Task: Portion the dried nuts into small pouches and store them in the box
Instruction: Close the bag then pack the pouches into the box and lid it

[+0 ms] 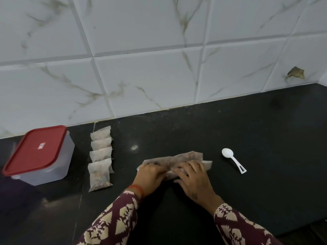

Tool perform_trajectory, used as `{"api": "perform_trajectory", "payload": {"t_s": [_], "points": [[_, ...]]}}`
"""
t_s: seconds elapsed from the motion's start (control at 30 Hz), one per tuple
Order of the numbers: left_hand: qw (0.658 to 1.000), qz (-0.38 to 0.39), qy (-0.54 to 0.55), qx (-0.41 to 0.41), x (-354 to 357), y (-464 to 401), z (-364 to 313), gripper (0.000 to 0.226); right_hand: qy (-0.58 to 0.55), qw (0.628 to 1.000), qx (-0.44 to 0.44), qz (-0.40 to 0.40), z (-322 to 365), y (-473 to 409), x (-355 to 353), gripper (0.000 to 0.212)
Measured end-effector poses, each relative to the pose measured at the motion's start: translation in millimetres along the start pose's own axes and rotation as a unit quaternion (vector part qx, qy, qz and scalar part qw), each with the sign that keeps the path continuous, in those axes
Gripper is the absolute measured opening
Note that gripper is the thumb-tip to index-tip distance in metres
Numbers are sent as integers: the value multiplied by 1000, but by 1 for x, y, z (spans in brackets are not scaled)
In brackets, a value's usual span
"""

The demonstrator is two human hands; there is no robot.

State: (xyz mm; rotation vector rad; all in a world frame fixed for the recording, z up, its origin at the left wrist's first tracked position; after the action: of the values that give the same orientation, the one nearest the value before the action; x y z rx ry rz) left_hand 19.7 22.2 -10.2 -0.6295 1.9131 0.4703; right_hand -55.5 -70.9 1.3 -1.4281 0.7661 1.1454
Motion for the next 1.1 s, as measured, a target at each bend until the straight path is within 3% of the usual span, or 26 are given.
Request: {"api": "perform_trajectory", "payload": {"t_s": [0.07, 0.1, 0.17, 0.27, 0.4, 0.53, 0.73, 0.83, 0.97, 1.1], "points": [[996, 56, 53, -49, 12, -3, 14, 24, -4, 1000, -20, 15, 0, -7, 6, 18], [997, 39, 49, -51, 10, -2, 16, 29, -20, 999, -25, 26, -1, -11, 8, 16], [996, -57, -62, -24, -4, 6, 2, 36, -74, 996, -16, 38, -7, -17, 8, 19], [975, -131, -180, 6, -7, 21, -20, 29, -148, 988, 8, 30, -14, -16, 3, 23], [988, -93, -123, -11, -4, 16, -7, 25, -40, 999, -8, 3, -5, -5, 1, 27], [1000, -14, 25, -8, -3, 2, 16, 25, 10, 999, -45, 6, -8, -7, 6, 23], [981, -87, -166, 46, 3, 16, -16, 43, -68, 994, -36, 78, -18, -21, 11, 23], [983, -109, -127, 70, 3, 15, -5, 24, -115, 985, -25, 125, -22, -25, 15, 25], [997, -4, -36, 72, -5, -3, 7, 29, -177, 962, -12, 207, -28, -38, 18, 20], [990, 133, 51, 8, -4, -26, 32, 24, -233, 939, 32, 251, -47, -55, 24, 12]]}}
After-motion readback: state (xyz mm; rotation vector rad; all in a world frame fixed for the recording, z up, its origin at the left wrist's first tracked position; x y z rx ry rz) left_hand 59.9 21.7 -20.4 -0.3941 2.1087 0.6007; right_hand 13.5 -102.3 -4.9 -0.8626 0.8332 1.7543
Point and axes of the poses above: each hand's wrist, its own y-axis away from the middle knuckle, its own x-axis out of the palm, z = x × y, the point moved 10 cm from there along -y, towards the middle knuckle, and after that the axes turned 13 degrees about z, right-handed, at the moved point
